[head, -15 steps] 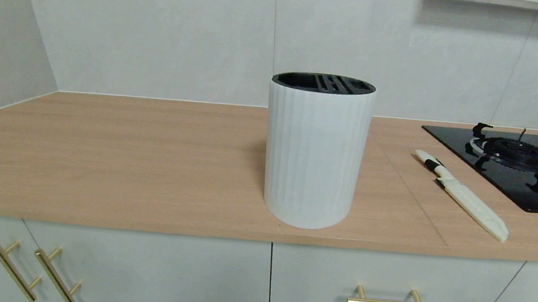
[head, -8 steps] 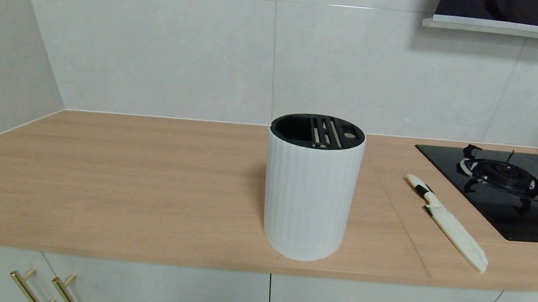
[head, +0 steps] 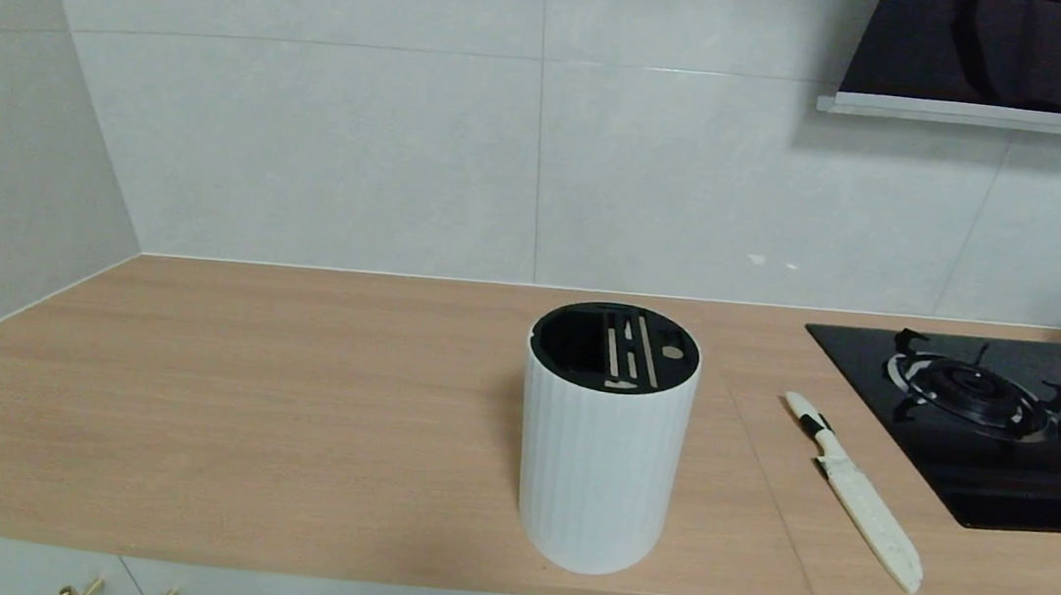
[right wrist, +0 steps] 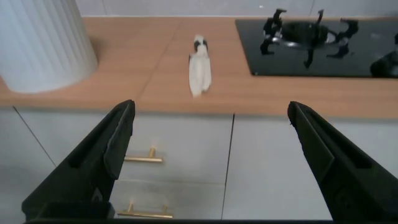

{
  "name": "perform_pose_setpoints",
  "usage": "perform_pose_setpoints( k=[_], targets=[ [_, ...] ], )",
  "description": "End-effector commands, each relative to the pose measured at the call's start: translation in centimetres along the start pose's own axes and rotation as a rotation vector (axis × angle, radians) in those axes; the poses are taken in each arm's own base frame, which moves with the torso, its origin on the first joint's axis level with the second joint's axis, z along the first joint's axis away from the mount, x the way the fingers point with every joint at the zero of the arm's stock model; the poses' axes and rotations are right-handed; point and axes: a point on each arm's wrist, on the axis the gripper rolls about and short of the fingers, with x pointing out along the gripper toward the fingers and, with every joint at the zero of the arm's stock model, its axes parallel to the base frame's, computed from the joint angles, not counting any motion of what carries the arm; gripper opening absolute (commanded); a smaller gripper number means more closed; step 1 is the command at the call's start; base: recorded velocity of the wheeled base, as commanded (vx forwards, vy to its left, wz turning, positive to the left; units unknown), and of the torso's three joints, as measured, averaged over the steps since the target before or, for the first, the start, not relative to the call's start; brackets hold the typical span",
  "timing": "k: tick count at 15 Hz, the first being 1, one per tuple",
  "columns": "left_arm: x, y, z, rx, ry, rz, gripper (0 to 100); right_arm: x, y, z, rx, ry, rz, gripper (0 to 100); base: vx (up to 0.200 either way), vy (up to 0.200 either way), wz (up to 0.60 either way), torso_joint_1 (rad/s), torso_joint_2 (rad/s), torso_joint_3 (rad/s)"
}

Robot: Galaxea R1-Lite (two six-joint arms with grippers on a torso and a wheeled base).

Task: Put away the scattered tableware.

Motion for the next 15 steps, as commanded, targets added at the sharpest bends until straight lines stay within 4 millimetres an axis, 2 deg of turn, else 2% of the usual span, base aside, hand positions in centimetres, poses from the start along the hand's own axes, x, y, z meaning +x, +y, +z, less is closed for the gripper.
perform_pose_setpoints(
  k=[1,10,12,15],
  targets=[
    [0.0,0.0,0.0,-0.001,0.0,0.001,100,0.01,0.0,0.0,-0.001,0.001,0.001,100,0.0,0.0,0.0,0.256,-0.55,-0.295],
    [0.01,0.0,0.0,-0.001,0.001,0.001,100,0.01,0.0,0.0,-0.001,0.001,0.001,100,0.0,0.0,0.0,0.264,-0.56,-0.301],
    [0.0,0.0,0.0,-0.001,0.0,0.001,100,0.01,0.0,0.0,-0.001,0.001,0.001,100,0.0,0.0,0.0,0.21,-0.42,-0.222],
    [0.0,0.0,0.0,-0.001,0.0,0.001,100,0.01,0.0,0.02,-0.001,0.0,0.002,100,0.0,0.0,0.0,0.044,-0.09,-0.044]
  ],
)
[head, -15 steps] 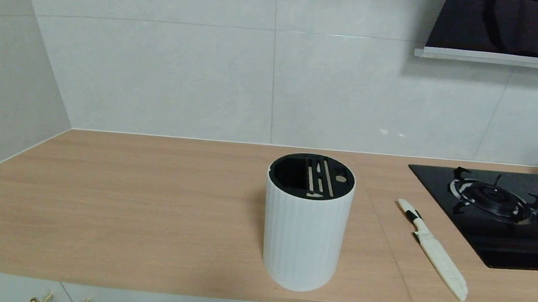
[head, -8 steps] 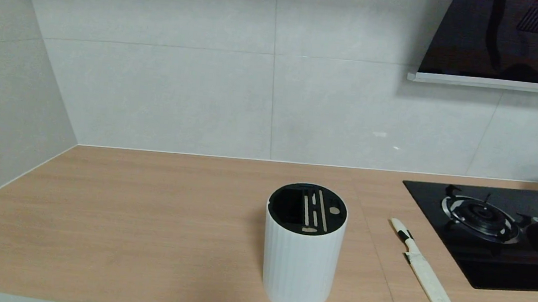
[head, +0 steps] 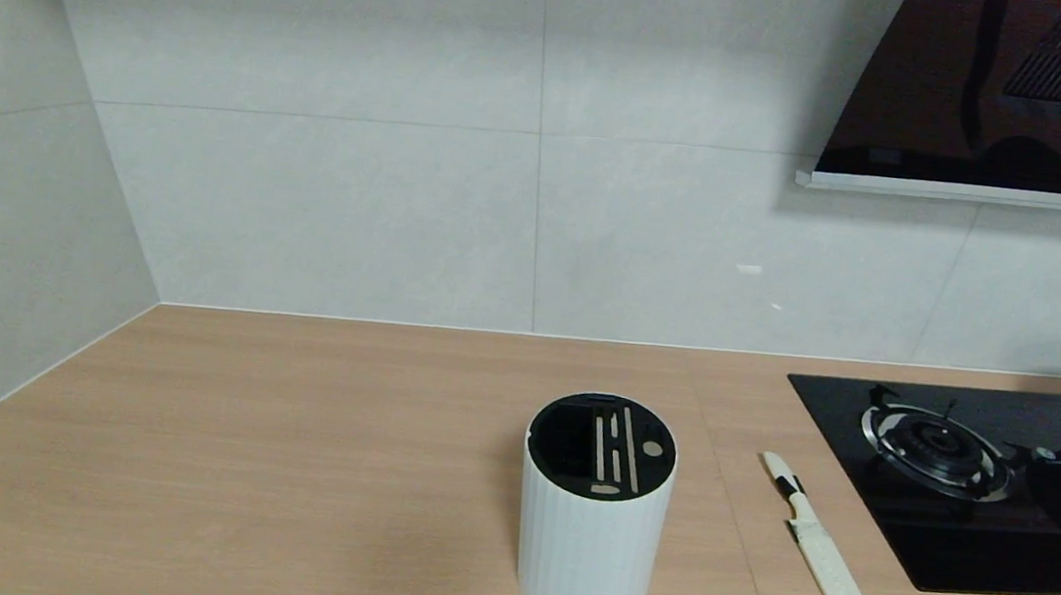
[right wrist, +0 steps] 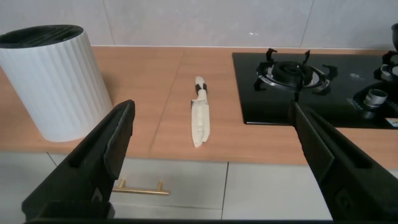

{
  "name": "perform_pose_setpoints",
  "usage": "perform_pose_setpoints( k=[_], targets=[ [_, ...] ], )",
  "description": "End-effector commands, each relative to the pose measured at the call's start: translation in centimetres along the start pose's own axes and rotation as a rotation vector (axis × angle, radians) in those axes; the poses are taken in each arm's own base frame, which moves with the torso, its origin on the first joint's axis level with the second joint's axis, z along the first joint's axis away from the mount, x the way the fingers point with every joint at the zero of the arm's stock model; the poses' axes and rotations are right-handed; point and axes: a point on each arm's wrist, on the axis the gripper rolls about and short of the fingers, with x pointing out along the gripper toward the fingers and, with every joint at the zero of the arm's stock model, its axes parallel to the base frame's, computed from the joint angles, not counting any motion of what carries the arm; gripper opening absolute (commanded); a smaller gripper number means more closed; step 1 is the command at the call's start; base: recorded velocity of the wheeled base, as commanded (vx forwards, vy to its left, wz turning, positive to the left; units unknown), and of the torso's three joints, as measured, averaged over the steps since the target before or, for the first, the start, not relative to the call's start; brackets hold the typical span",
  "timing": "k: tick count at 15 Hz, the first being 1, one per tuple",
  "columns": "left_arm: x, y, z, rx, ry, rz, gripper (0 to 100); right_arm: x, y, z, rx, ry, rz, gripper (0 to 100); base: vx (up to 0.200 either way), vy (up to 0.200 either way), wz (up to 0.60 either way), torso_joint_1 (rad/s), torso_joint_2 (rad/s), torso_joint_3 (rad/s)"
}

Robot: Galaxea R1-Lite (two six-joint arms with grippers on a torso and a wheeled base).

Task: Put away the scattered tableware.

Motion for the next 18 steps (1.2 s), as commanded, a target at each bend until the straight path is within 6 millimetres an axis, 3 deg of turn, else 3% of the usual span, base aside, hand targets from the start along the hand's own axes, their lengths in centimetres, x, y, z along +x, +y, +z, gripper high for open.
perform_pose_setpoints(
  k=[1,9,11,12,16,18],
  targets=[
    [0.0,0.0,0.0,0.0,0.0,0.001,100,0.0,0.0,0.0,0.001,0.0,0.001,100,0.0,0.0,0.0,0.0,0.0,0.0],
    [0.0,0.0,0.0,0.0,-0.001,0.001,100,0.0,0.0,0.0,-0.001,-0.003,-0.002,100,0.0,0.0,0.0,0.0,0.0,0.0],
    [0.0,0.0,0.0,0.0,0.0,0.001,100,-0.6,0.0,2.2,0.012,-0.088,0.003,100,0.0,0.0,0.0,0.0,0.0,0.0],
    [0.0,0.0,0.0,0.0,0.0,0.001,100,-0.9,0.0,4.3,0.075,-0.095,0.028,100,0.0,0.0,0.0,0.0,0.0,0.0],
    [0.0,0.0,0.0,0.0,0.0,0.001,100,3.4,0.0,5.4,0.095,0.255,0.113,100,0.0,0.0,0.0,0.0,0.0,0.0],
    [0.0,0.0,0.0,0.0,0.0,0.001,100,6.4,0.0,6.8,0.102,0.402,0.105,100,0.0,0.0,0.0,0.0,0.0,0.0]
  ],
)
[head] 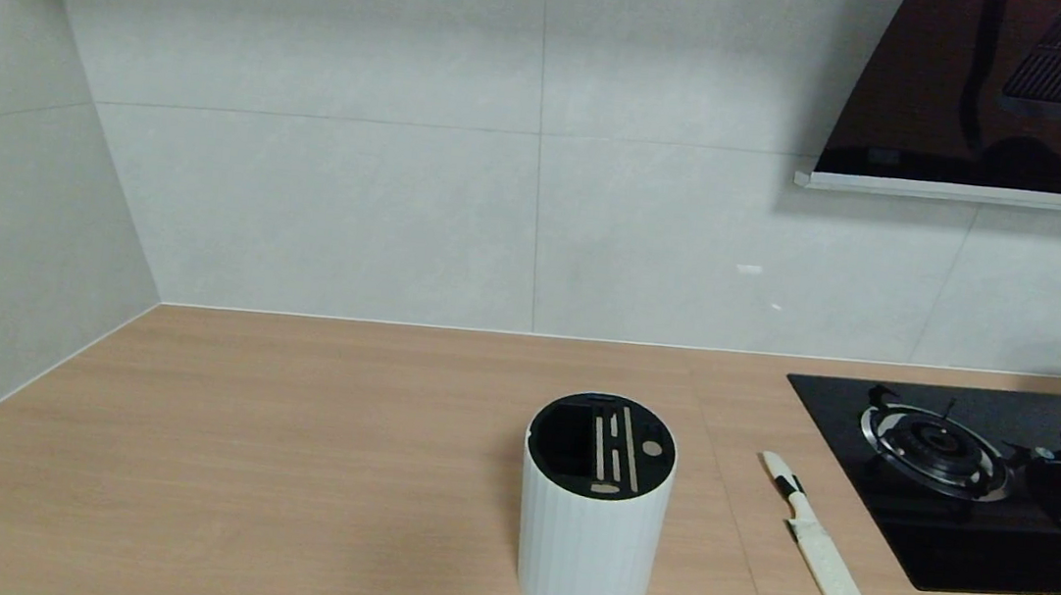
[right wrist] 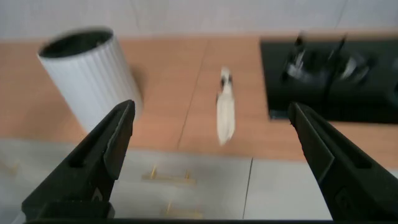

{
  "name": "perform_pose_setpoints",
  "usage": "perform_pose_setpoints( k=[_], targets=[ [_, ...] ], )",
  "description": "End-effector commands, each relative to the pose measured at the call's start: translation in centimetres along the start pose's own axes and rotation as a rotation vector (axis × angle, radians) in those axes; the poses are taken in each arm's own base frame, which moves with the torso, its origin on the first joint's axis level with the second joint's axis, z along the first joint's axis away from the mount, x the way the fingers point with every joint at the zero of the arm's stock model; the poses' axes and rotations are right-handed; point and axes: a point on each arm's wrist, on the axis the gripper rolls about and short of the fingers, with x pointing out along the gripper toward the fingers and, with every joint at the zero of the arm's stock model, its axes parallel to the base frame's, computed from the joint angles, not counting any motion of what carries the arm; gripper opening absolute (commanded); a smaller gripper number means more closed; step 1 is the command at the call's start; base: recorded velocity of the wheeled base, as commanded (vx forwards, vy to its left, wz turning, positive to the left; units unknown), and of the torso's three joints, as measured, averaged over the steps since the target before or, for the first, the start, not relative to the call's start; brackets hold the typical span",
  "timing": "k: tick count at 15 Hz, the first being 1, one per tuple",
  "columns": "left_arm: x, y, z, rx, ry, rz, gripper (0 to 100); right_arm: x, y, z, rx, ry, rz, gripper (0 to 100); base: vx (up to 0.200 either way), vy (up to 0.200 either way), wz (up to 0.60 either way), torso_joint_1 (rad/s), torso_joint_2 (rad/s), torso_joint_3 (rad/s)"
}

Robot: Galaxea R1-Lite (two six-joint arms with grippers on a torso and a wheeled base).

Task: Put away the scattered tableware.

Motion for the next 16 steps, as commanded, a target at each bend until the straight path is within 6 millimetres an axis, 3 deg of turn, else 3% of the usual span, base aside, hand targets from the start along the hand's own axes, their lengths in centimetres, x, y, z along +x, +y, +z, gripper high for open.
perform_pose_setpoints(
  k=[1,3,7,13,15,16],
  targets=[
    [0.0,0.0,0.0,0.0,-0.002,0.001,100,5.5,-0.3,2.7,0.028,0.304,0.002,100,0.0,0.0,0.0,0.0,0.0,0.0],
    [0.0,0.0,0.0,0.0,0.0,0.001,100,7.6,-0.4,3.4,0.011,0.391,0.011,100,0.0,0.0,0.0,0.0,0.0,0.0],
    [0.0,0.0,0.0,0.0,0.0,0.001,100,14.7,-0.6,3.5,0.004,0.51,0.023,100,0.0,0.0,0.0,0.0,0.0,0.0],
    [0.0,0.0,0.0,0.0,0.0,0.001,100,23.4,-0.2,0.0,-0.037,0.597,0.011,100,0.0,0.0,0.0,0.0,0.0,0.0],
    [0.0,0.0,0.0,0.0,0.0,0.001,100,24.5,-0.3,-0.6,-0.037,0.594,0.011,100,0.0,0.0,0.0,0.0,0.0,0.0],
    [0.0,0.0,0.0,0.0,0.0,0.001,100,26.1,-0.4,-1.7,-0.043,0.586,0.005,100,0.0,0.0,0.0,0.0,0.0,0.0]
  ],
)
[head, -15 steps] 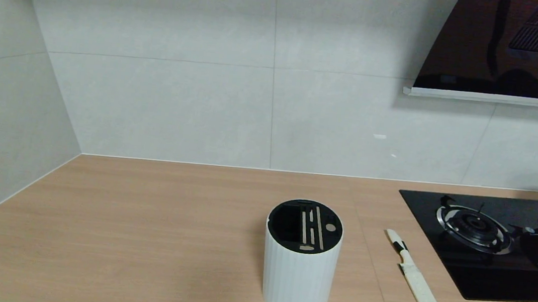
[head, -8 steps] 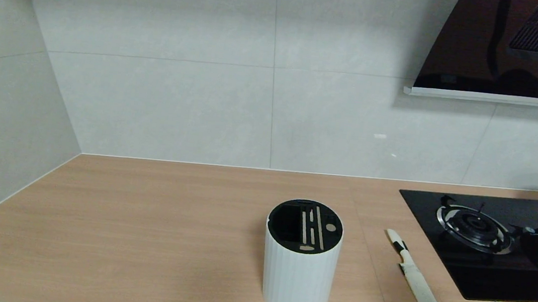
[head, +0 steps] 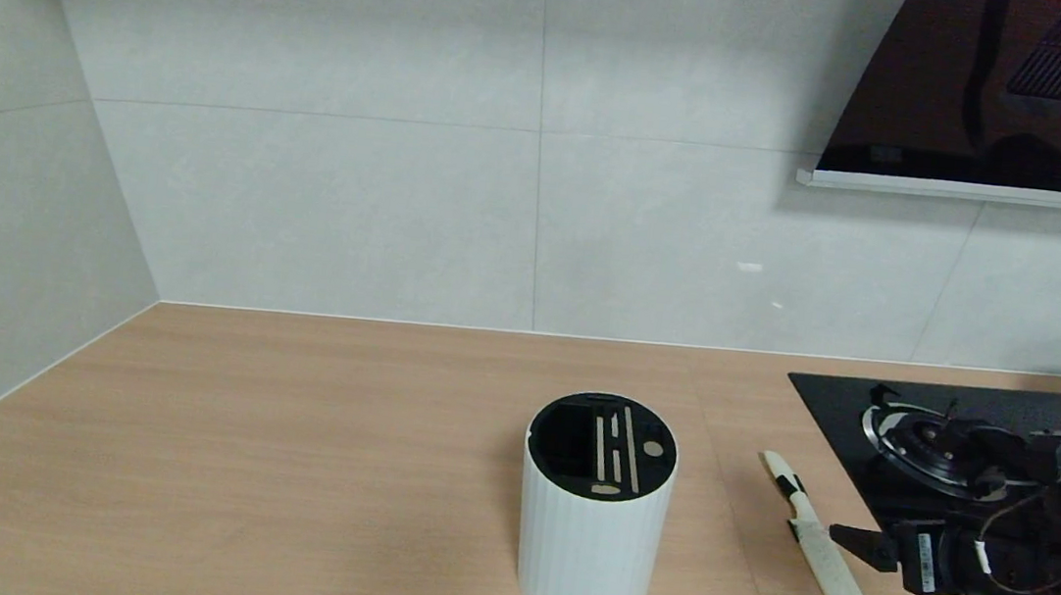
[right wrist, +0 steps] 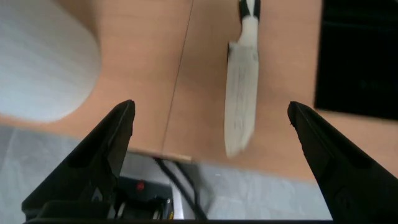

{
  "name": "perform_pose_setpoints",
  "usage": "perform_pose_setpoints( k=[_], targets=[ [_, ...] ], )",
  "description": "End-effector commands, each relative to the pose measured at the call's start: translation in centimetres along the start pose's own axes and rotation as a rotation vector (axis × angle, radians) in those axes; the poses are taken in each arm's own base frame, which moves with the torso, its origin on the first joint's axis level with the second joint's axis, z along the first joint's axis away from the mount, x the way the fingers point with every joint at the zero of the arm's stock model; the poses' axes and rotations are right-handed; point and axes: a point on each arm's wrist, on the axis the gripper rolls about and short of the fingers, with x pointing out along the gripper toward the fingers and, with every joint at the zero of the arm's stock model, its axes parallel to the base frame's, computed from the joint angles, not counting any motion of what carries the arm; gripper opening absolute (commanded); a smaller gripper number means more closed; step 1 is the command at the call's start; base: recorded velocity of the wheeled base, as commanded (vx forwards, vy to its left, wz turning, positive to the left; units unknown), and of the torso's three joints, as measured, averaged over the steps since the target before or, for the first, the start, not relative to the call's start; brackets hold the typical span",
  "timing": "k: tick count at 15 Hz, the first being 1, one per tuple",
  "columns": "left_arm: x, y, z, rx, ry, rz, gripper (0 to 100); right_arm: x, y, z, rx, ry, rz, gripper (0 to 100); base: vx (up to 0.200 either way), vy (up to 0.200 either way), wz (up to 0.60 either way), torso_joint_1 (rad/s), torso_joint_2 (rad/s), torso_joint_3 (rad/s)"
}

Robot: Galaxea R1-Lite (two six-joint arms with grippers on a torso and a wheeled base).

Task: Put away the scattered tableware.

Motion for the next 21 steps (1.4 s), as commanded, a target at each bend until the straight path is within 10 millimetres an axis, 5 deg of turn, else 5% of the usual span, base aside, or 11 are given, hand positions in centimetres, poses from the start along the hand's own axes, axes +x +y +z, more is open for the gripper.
perform_pose_setpoints(
  k=[1,13,21],
  targets=[
    [0.0,0.0,0.0,0.0,0.0,0.001,100,4.0,-0.2,-1.2,-0.013,0.08,-0.015,100,0.0,0.0,0.0,0.0,0.0,0.0],
    [0.0,0.0,0.0,0.0,0.0,0.001,100,13.5,-0.9,-2.8,-0.035,0.072,-0.064,100,0.0,0.0,0.0,0.0,0.0,0.0],
    [0.0,0.0,0.0,0.0,0.002,0.001,100,16.0,-2.4,-3.5,-0.003,0.052,-0.122,100,0.0,0.0,0.0,0.0,0.0,0.0]
  ],
)
